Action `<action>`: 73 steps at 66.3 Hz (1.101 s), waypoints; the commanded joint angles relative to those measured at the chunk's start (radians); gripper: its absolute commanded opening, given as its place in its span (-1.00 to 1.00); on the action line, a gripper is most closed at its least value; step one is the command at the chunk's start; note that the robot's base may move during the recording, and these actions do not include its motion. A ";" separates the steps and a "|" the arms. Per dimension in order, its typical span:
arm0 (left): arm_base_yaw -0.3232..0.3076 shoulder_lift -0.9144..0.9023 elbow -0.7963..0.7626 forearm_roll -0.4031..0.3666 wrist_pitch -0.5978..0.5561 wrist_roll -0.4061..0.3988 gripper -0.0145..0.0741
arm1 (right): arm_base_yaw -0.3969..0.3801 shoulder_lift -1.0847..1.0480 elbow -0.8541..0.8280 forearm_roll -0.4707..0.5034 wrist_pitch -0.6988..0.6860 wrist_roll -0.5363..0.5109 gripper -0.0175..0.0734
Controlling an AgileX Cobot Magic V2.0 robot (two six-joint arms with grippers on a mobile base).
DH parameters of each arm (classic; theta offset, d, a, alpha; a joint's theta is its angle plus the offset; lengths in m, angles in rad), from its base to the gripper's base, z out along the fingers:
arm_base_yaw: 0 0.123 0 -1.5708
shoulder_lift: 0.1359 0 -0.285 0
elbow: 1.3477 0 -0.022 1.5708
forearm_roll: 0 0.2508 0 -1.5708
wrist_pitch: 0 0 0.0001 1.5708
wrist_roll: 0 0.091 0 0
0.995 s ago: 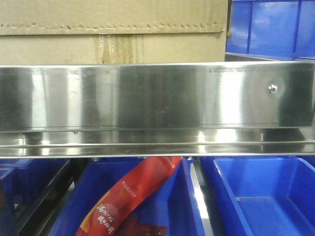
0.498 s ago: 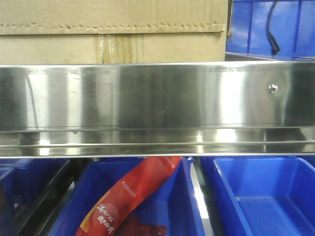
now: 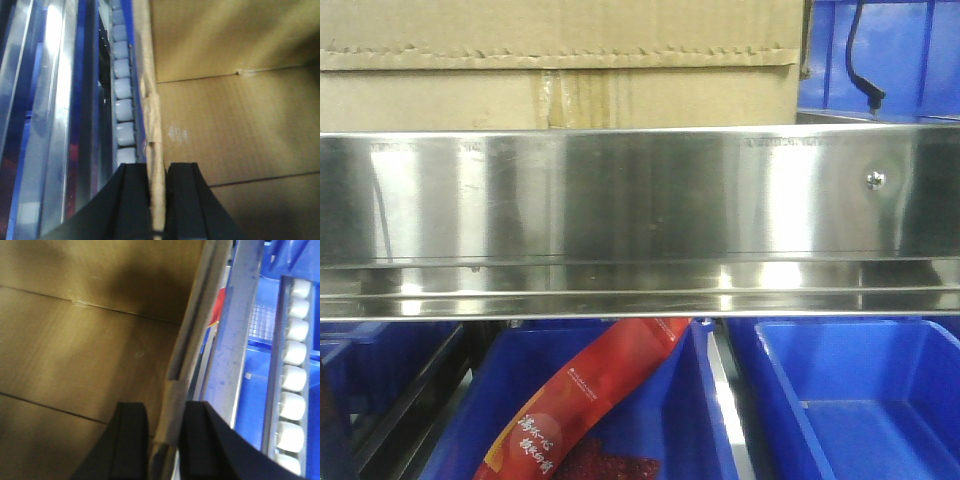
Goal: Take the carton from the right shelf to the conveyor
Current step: 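Clamp the carton's side walls with the left and right grippers, then lift the held carton up off the shelf with both grippers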
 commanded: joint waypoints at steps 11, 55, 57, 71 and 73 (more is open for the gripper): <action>0.001 -0.009 -0.091 -0.014 0.035 -0.005 -0.71 | 0.000 -0.081 -0.017 -0.004 -0.015 -0.007 -0.76; -0.127 -0.406 0.174 -0.014 0.035 -0.048 -0.71 | 0.109 -0.562 0.354 -0.007 -0.015 0.001 -0.76; -0.139 -0.435 0.212 -0.014 0.035 -0.050 -0.71 | 0.125 -0.591 0.403 -0.007 -0.015 0.011 -0.76; -0.182 -0.581 0.381 -0.016 0.035 -0.078 -0.71 | 0.195 -0.750 0.622 -0.008 -0.070 0.055 -0.76; -0.184 -0.597 0.399 -0.018 0.035 -0.081 -0.71 | 0.195 -0.765 0.639 -0.008 -0.072 0.057 -0.76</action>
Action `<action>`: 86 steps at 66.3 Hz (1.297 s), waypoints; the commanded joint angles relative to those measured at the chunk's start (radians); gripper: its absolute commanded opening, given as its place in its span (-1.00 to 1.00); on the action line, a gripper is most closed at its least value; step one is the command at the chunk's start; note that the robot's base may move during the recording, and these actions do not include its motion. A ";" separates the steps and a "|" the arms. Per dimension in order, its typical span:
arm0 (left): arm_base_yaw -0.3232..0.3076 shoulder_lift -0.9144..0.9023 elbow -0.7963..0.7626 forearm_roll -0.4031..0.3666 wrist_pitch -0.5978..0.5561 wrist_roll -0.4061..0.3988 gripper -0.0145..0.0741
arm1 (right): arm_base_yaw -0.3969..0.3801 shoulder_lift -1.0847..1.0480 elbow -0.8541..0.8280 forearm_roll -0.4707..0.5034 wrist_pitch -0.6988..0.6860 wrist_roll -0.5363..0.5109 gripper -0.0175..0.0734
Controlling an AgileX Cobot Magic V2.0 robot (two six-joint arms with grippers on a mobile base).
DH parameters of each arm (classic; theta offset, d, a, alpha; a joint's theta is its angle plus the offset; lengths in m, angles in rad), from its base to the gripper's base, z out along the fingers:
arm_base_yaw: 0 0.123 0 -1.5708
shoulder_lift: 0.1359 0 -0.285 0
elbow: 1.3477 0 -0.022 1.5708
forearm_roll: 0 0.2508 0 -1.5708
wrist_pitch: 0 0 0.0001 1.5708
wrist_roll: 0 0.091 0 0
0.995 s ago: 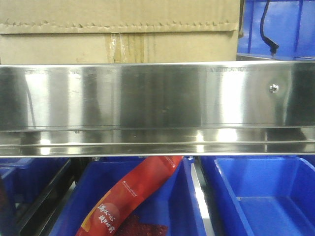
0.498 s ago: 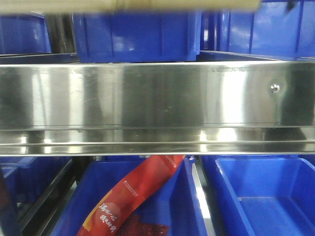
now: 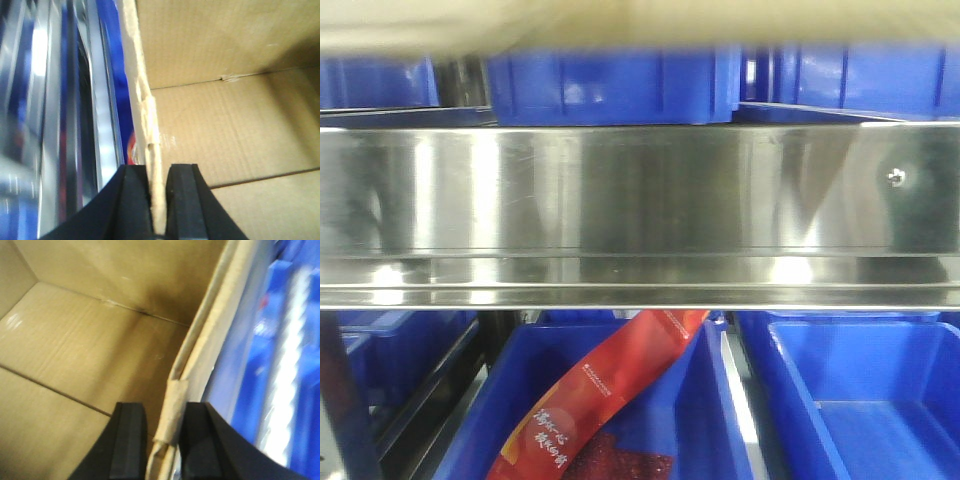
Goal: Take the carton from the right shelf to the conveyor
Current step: 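Lift the held carton up off the shelf with both grippers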
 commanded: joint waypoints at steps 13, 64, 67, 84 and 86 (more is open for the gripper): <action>-0.017 -0.125 0.145 -0.009 -0.050 -0.024 -0.71 | 0.017 -0.069 0.080 0.043 -0.106 -0.026 -0.76; -0.017 -0.123 0.181 -0.010 -0.070 -0.024 -0.71 | 0.017 -0.044 0.080 0.043 -0.187 -0.026 -0.76; -0.017 -0.123 0.181 -0.010 -0.083 -0.024 -0.71 | 0.017 -0.044 0.080 0.043 -0.187 -0.026 -0.76; -0.017 -0.123 0.181 -0.010 -0.158 -0.024 -0.71 | 0.017 -0.044 0.080 0.043 -0.187 -0.026 -0.76; -0.017 -0.123 0.181 -0.010 -0.172 -0.024 -0.71 | 0.017 -0.044 0.080 0.043 -0.187 -0.026 -0.76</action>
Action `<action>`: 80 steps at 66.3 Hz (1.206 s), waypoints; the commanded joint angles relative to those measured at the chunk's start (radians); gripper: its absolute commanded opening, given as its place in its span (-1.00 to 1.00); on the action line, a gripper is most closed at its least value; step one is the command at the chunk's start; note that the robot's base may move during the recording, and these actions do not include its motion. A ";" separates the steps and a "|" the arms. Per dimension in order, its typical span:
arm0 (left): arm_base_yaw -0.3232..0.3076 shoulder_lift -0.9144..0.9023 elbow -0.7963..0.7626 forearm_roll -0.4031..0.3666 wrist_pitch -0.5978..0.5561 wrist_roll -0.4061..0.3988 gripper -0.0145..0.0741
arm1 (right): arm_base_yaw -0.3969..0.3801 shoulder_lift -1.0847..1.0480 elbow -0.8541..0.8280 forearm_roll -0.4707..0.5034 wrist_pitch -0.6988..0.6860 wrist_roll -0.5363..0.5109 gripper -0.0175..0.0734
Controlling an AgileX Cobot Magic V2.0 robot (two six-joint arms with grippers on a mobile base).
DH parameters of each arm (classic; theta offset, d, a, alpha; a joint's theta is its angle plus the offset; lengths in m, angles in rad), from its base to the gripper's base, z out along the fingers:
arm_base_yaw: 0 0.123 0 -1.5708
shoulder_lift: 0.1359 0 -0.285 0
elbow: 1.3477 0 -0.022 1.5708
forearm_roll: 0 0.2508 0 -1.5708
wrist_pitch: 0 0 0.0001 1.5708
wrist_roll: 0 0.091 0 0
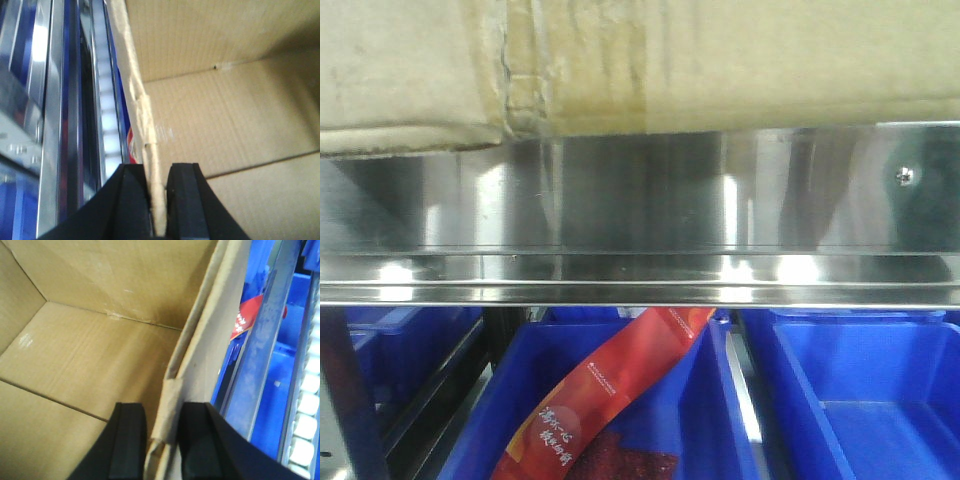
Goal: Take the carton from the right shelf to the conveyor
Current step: 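Lift the held carton up off the shelf with both grippers, then hold the carton with both grippers while the base drives away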
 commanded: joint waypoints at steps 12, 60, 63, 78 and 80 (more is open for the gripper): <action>-0.005 -0.004 -0.001 -0.015 -0.140 0.006 -0.71 | 0.005 -0.012 -0.006 0.035 -0.061 -0.033 -0.76; -0.005 -0.004 -0.001 -0.015 -0.260 0.006 -0.71 | 0.005 -0.012 -0.006 0.035 -0.061 -0.033 -0.76; -0.005 -0.004 -0.001 -0.015 -0.260 0.006 -0.71 | 0.005 -0.012 -0.006 0.035 -0.061 -0.033 -0.76; -0.005 -0.004 -0.001 -0.015 -0.260 0.006 -0.71 | 0.005 -0.012 -0.006 0.035 -0.061 -0.033 -0.76; -0.005 -0.004 -0.001 -0.015 -0.260 0.006 -0.71 | 0.005 -0.012 -0.006 0.035 -0.061 -0.033 -0.76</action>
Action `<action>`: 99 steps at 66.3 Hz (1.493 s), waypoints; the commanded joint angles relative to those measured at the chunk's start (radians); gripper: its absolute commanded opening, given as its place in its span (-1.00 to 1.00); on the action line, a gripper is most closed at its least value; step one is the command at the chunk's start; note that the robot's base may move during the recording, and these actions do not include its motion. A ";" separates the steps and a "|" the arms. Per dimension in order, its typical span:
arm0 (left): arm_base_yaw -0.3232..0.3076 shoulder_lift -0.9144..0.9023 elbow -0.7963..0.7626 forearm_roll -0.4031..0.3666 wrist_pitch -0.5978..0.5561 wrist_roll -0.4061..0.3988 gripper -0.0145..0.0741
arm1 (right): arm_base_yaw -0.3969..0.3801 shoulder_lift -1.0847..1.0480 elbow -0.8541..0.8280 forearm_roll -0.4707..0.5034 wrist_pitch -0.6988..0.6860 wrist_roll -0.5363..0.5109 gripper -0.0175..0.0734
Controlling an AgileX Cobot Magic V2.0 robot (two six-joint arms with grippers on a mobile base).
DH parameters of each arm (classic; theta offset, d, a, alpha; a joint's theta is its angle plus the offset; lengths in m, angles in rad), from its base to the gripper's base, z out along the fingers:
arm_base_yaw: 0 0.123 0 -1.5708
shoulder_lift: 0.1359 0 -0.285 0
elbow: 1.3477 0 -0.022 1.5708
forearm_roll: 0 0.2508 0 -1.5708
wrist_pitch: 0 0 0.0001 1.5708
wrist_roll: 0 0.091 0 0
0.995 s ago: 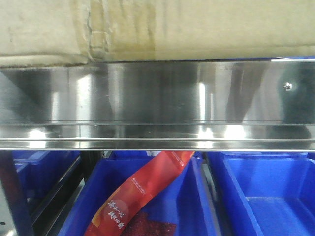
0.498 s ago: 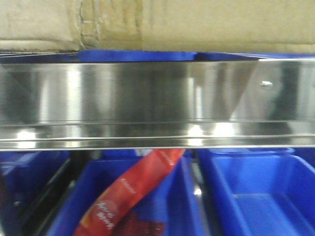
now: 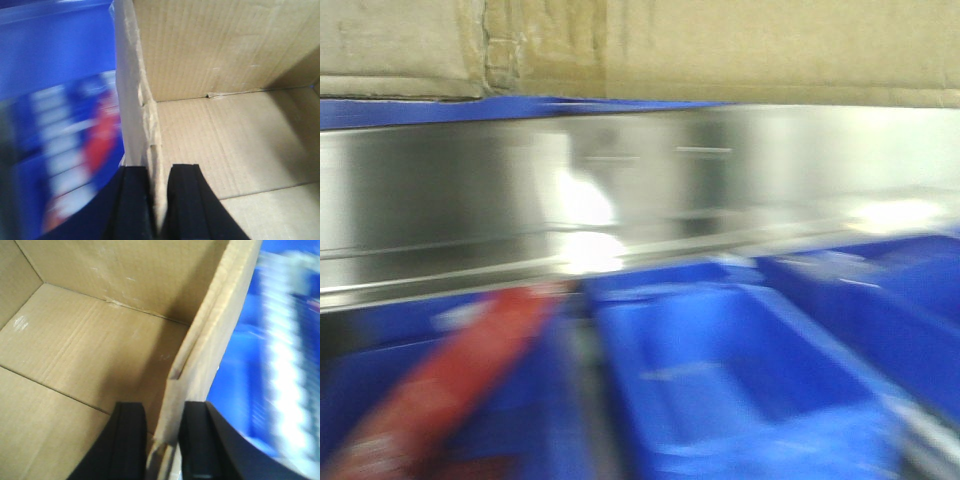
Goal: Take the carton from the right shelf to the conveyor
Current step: 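Hold the carton with both grippers while the base drives away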
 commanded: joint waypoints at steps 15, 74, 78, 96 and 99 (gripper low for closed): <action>-0.005 -0.006 -0.005 -0.029 -0.089 0.006 -0.71 | 0.006 -0.012 -0.006 0.058 -0.030 -0.033 -0.76; -0.003 -0.006 -0.005 -0.002 -0.089 0.006 -0.71 | 0.006 -0.012 -0.006 0.058 -0.030 -0.033 -0.76; -0.003 -0.006 -0.005 0.003 -0.089 0.006 -0.71 | 0.006 -0.012 -0.006 0.058 -0.030 -0.033 -0.76; -0.003 -0.006 -0.005 0.014 -0.089 0.006 -0.71 | 0.006 -0.012 -0.006 0.058 -0.030 -0.033 -0.76; -0.003 -0.006 -0.005 0.014 -0.089 0.006 -0.71 | 0.006 -0.012 -0.006 0.058 -0.030 -0.033 -0.76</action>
